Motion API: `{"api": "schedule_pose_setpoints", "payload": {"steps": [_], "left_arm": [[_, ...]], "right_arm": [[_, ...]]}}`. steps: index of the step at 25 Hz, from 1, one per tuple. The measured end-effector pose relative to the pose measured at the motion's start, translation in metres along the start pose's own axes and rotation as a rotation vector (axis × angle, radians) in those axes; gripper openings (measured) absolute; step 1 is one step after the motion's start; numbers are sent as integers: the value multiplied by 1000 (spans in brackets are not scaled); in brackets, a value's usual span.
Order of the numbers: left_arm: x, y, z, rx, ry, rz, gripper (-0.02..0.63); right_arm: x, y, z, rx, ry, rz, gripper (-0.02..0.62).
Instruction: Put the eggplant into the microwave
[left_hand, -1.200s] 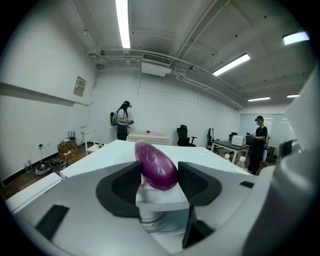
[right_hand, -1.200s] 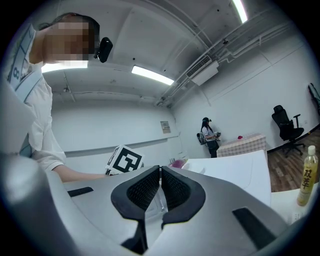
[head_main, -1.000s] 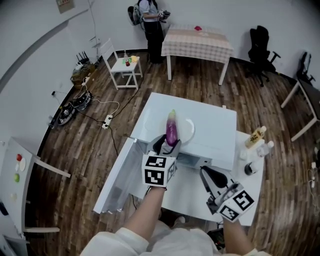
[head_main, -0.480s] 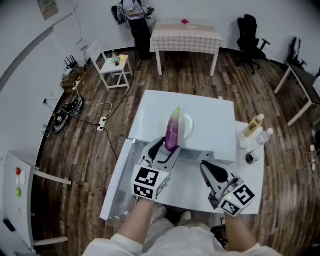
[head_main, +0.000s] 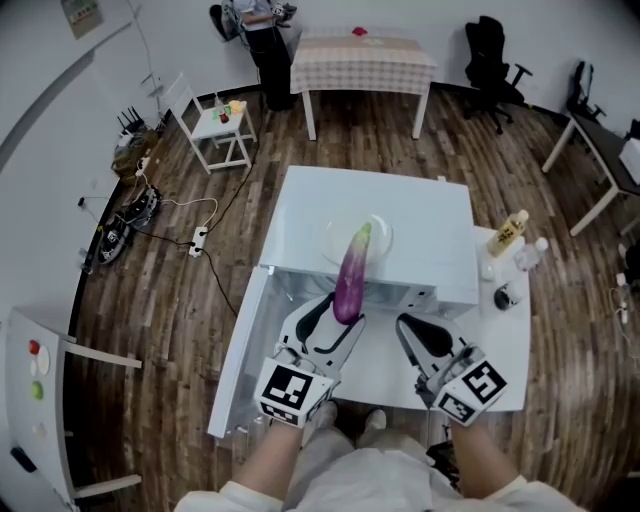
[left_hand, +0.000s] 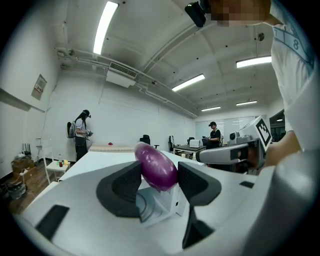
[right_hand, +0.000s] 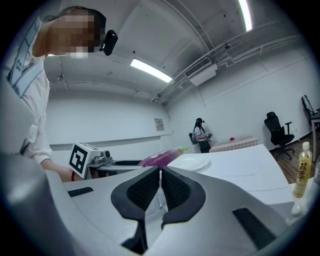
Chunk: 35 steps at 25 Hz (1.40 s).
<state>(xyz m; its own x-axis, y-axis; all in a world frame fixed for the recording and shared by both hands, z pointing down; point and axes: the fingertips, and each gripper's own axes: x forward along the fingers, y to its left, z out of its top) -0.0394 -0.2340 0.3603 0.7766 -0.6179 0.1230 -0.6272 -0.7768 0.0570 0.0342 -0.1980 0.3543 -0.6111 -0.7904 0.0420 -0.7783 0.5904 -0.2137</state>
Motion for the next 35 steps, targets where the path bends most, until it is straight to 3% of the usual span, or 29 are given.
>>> {"api": "schedule_pose_setpoints", "payload": {"steps": [19,27,35], "left_arm": [[-58,-47,-23,-6,19,-87,229],[-65,-62,-50,-1,49,-131,229],[-58,-54,-98,-4,96,-113,229]], "right_arm": [[-13,28,-6,-27,-5,-31,35],[-23,31,-19,-42,3,-48,35],[-35,29,-51,-52,2,-61,35]]}}
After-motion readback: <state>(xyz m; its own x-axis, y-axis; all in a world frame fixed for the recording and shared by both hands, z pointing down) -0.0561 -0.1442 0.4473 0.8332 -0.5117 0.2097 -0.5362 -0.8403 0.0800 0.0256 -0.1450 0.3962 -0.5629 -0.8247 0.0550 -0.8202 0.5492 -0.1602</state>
